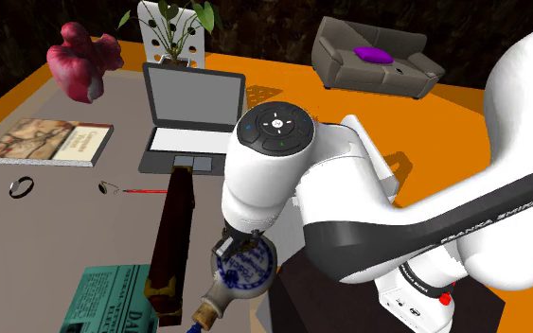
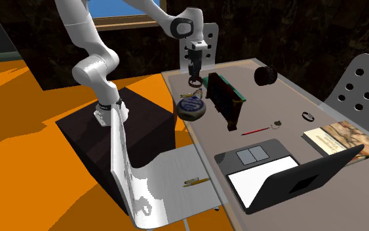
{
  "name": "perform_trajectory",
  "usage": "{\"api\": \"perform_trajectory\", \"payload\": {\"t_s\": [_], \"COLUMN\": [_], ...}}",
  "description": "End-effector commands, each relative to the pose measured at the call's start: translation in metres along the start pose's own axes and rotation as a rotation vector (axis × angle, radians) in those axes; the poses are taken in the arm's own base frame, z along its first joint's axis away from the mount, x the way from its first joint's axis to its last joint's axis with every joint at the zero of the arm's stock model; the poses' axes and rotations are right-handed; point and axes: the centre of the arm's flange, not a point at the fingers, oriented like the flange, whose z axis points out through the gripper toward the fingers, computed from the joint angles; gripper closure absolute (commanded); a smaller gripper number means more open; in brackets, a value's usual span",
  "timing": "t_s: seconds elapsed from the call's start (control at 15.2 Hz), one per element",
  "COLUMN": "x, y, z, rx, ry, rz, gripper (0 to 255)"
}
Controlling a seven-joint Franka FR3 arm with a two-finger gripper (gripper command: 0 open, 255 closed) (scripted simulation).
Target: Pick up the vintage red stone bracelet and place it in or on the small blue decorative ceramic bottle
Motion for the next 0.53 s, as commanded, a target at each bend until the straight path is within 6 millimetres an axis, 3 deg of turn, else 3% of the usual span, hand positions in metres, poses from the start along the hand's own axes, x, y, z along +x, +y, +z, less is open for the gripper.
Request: {"api": "perform_trajectory", "payload": {"t_s": [0.0, 0.46], "x": [-0.001, -0.006], "y": [-0.001, -0.006], "z": [0.011, 0.047], "rx": [0.000, 0.000], "ry": [0.000, 0.000], "rz": [0.000, 0.000], "gripper": [255, 255]}}
